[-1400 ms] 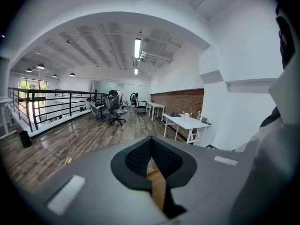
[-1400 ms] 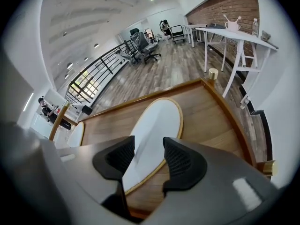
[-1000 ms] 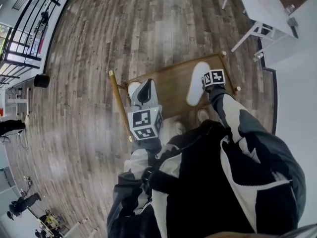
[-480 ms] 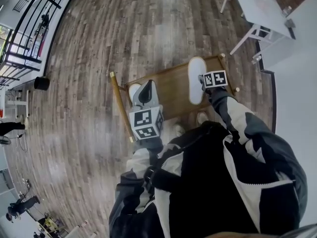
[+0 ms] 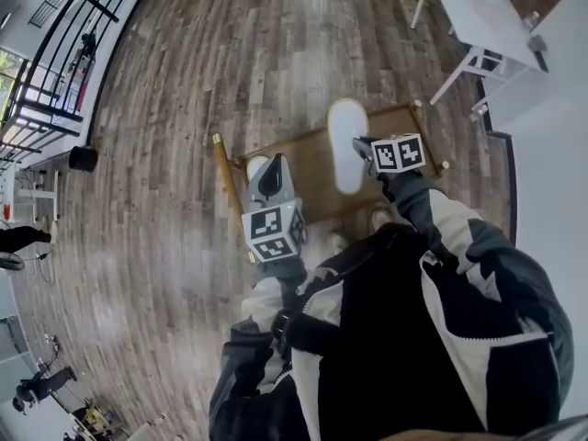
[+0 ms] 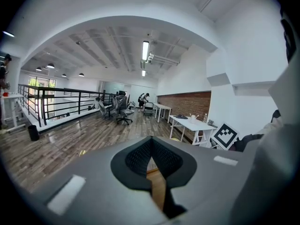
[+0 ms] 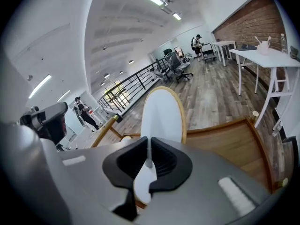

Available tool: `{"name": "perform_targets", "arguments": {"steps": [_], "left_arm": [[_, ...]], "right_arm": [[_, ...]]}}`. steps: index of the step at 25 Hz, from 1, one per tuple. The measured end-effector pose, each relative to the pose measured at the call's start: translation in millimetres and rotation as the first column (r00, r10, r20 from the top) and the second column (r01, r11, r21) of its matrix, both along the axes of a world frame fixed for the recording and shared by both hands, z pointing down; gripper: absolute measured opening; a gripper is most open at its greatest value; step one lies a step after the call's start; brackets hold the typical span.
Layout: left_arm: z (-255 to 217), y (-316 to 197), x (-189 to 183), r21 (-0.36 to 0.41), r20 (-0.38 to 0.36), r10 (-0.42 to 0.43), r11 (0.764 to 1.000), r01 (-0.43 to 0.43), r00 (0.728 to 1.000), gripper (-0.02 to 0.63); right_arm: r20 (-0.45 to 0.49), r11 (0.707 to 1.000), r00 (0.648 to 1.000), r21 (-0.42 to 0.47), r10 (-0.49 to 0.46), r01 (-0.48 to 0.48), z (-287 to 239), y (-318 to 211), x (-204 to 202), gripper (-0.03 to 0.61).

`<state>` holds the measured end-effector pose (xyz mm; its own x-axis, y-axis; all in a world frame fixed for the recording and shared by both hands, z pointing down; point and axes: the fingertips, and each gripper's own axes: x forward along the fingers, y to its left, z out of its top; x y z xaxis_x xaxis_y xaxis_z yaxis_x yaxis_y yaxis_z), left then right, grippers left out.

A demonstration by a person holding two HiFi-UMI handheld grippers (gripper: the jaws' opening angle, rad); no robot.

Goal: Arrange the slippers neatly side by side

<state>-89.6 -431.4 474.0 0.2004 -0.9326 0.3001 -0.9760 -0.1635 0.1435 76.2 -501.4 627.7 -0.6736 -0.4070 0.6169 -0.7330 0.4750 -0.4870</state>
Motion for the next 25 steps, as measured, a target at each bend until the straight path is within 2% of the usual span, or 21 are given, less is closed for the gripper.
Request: {"name": "perform_targets", "arguments": {"steps": [4,10,18,25], "left_arm": [[-2.0,6.3,-9.4,0.012,0.003,-0.021,1.0,0.021,1.0,0.012],[-5.8,24.3,-19.6,0.027,0.018,-0.048,0.999,0.047,0.999,0.012],[-6.9,39.7,-32.4,0.023,0.033,-0.073,0.997,0.072,0.997,0.012],[-5.3,50.5,-39.8,0.026,0.057,-0.068,0.997,0.067,0.996,0.012]], "right_arm": [[0.003,0.997,0.997,0.017,-0.077,0.077,-11.5,13.5,-26.9,0.027],[-0.038,0.988,0.987,0.013,-0.157,0.157,4.5,30.2,-57.7,0.027],[-0.126,0.971,0.963,-0.057,-0.237,0.232,57.9,39.6,-97.6,0.028],[-0.201,0.964,0.946,-0.131,-0.254,0.231,110.4,39.1,-128.6,0.028]]}}
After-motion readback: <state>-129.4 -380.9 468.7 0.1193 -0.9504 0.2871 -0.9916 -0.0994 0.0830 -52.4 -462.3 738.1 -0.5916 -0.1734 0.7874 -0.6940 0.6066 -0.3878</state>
